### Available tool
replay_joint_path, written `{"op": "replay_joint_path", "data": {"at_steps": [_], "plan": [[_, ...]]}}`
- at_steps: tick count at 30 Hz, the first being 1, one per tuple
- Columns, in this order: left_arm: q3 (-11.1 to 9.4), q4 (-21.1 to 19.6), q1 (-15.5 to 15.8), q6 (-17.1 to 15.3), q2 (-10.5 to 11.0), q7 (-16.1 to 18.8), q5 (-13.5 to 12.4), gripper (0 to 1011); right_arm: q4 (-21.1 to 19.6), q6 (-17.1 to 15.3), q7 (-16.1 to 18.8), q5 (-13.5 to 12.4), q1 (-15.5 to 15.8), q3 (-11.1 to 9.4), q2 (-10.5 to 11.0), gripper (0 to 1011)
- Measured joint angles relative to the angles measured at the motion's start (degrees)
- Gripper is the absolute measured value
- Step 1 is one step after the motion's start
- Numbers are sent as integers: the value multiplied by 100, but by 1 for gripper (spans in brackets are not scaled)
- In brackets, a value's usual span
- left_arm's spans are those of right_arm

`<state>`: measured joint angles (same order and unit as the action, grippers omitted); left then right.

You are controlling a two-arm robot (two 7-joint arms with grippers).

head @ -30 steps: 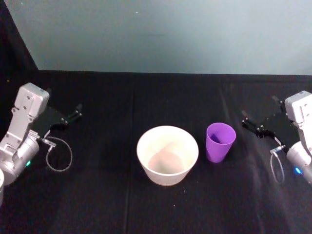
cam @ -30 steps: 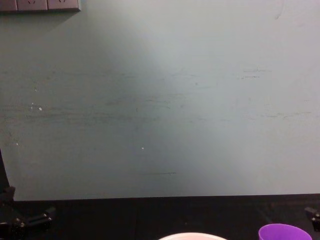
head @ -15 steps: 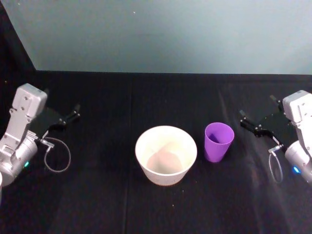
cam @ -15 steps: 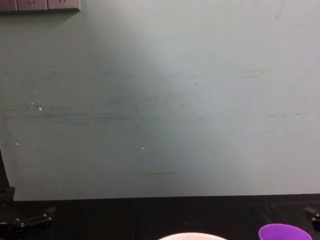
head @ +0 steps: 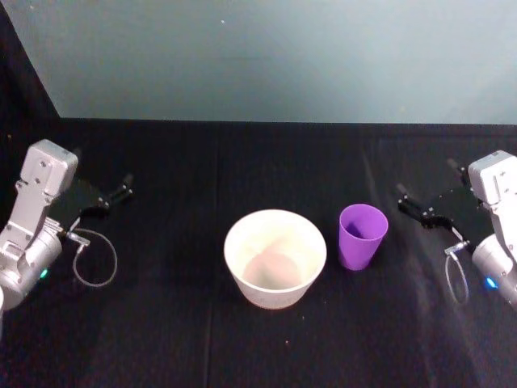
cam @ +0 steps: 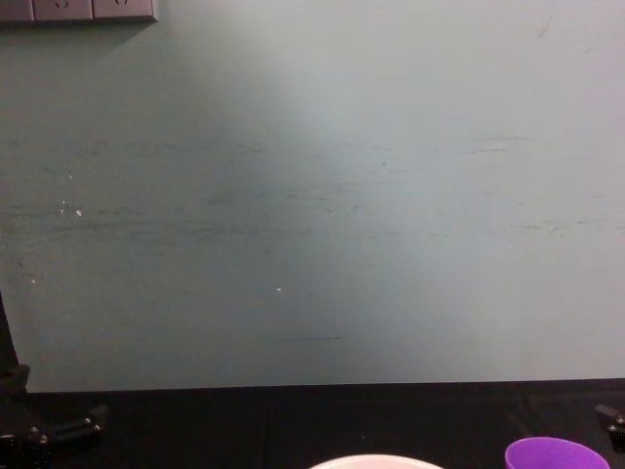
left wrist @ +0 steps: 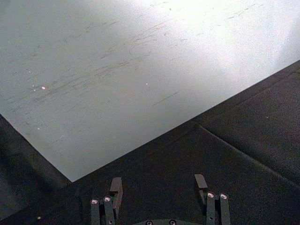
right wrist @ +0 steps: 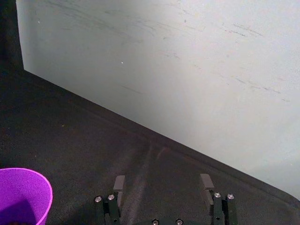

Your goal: Pick up the cup and pour the mung beans from the cup into the bowl.

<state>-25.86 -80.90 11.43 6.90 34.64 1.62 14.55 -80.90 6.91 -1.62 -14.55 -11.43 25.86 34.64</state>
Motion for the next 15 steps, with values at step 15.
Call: {"op": "replay_joint_path", "data": {"at_steps": [15], "plan": [[0, 0, 0, 0, 0, 0, 0, 1000, 0, 0, 0, 0, 0, 0, 0, 1003]]}}
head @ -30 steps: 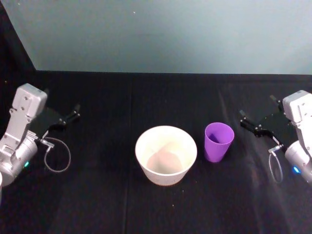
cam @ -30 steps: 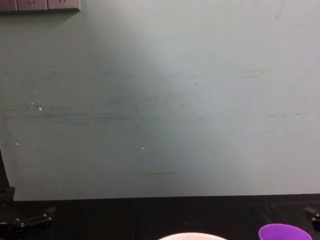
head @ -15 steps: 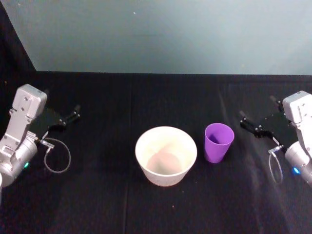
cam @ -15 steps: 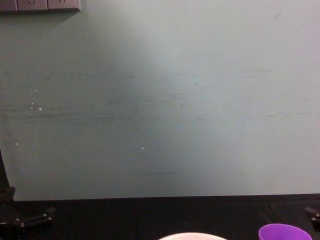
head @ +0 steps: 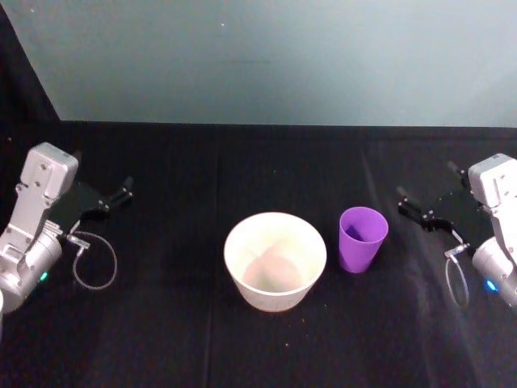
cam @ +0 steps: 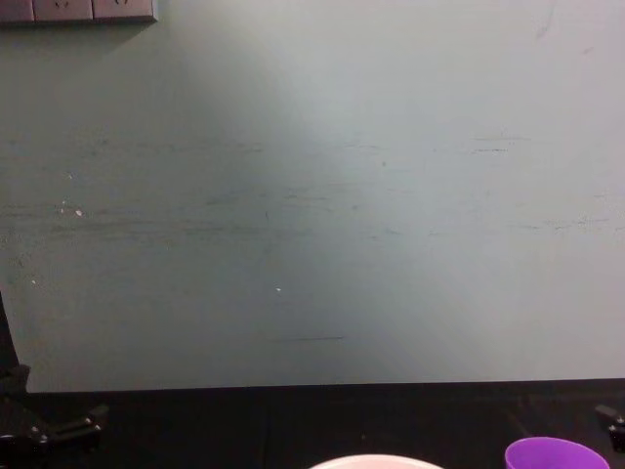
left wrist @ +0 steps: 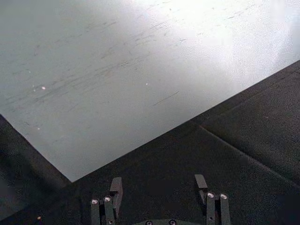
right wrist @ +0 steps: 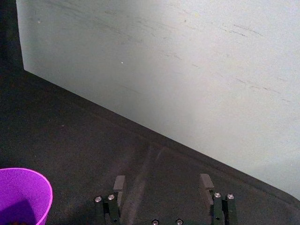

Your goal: Pick up the cup and pour the mung beans from the cup into the bowl.

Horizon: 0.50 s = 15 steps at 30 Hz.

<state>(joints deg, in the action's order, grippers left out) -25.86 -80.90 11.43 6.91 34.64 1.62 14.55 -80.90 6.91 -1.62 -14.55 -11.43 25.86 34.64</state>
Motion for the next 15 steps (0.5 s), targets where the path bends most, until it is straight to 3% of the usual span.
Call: {"op": "replay_joint_path", "data": {"at_steps": [15], "plan": [[0, 0, 0, 0, 0, 0, 0, 1000, 0, 0, 0, 0, 0, 0, 0, 1003]]}}
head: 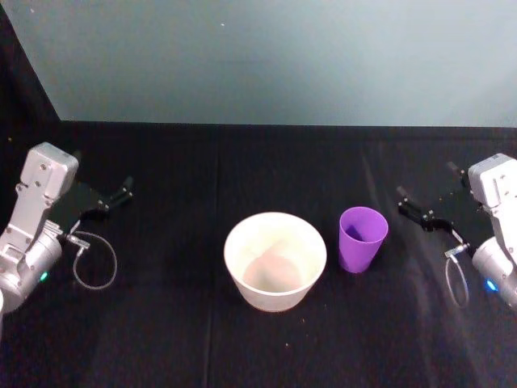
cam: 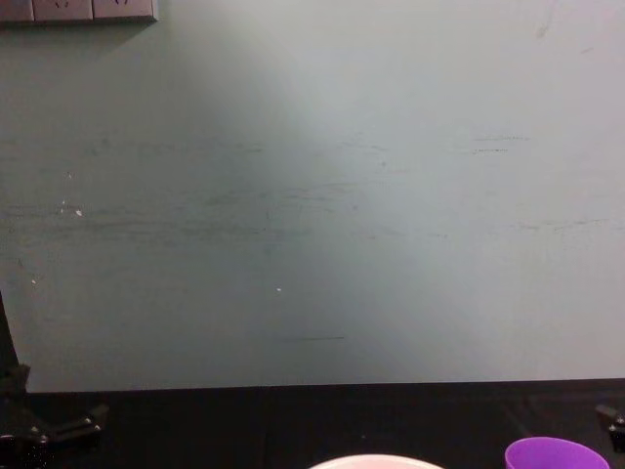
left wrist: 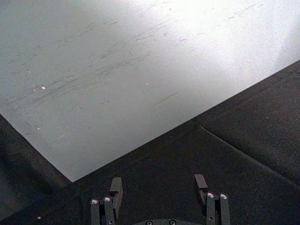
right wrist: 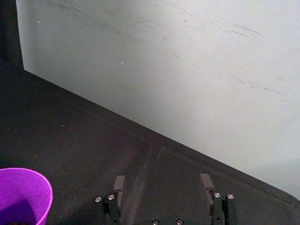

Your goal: Pick up the cup and pour the mung beans from the cup into the bowl.

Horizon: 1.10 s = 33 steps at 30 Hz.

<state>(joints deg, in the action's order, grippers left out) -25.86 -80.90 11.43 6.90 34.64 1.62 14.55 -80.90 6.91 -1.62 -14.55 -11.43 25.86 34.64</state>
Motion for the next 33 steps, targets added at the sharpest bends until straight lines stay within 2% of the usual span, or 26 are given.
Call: {"op": "replay_joint_path", "data": {"at_steps": [4, 9, 14, 16, 21, 27, 30, 33], "plan": [[0, 0, 0, 0, 0, 0, 0, 1000, -49, 62, 2, -19, 71, -60, 13, 1003], [0, 0, 0, 1, 0, 0, 0, 1000, -312, 270, 77, -166, 437, -309, 152, 1003], [0, 0, 0, 0, 0, 0, 0, 1000, -571, 497, 309, -531, 849, -593, 310, 1003], [0, 0, 0, 0, 0, 0, 0, 1000, -642, 653, 502, -780, 1068, -746, 373, 1003], [0, 0, 0, 1, 0, 0, 0, 1000, -660, 860, 767, -1016, 1299, -888, 439, 1003], [0, 0, 0, 0, 0, 0, 0, 1000, -388, 1202, 1439, -1454, 1479, -1037, 503, 1003], [0, 0, 0, 0, 0, 0, 0, 1000, -198, 1334, 1863, -1636, 1482, -1022, 504, 1003], [0, 0, 0, 1, 0, 0, 0, 1000, -72, 1438, 2197, -1700, 1470, -963, 486, 1003]]}}
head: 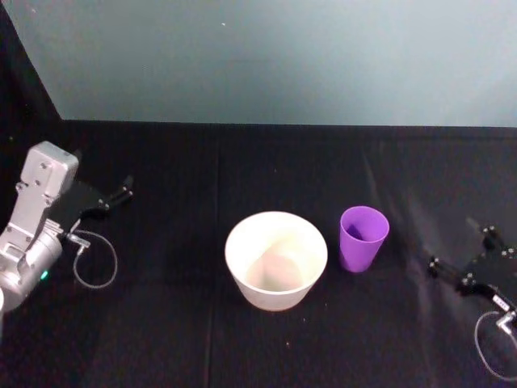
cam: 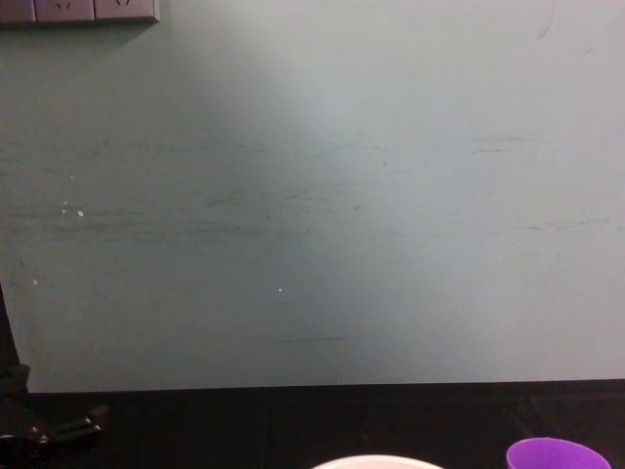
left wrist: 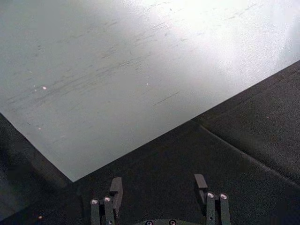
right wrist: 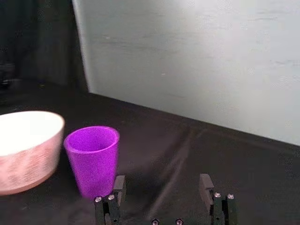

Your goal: Pick up the cup and pour the mung beans from the cup into the bowl.

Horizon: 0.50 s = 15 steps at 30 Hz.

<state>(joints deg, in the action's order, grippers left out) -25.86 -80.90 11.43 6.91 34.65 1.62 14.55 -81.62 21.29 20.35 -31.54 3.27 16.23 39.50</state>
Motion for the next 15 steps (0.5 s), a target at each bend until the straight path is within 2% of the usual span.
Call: {"op": "replay_joint_path", "data": {"at_steps": [6, 15], "plan": [[0, 0, 0, 0, 0, 0, 0, 1000, 69, 65, 343, 60, -27, 127, -81, 1003], [0, 0, 0, 0, 0, 0, 0, 1000, -7, -11, 467, 300, -84, 251, -247, 1003]]}}
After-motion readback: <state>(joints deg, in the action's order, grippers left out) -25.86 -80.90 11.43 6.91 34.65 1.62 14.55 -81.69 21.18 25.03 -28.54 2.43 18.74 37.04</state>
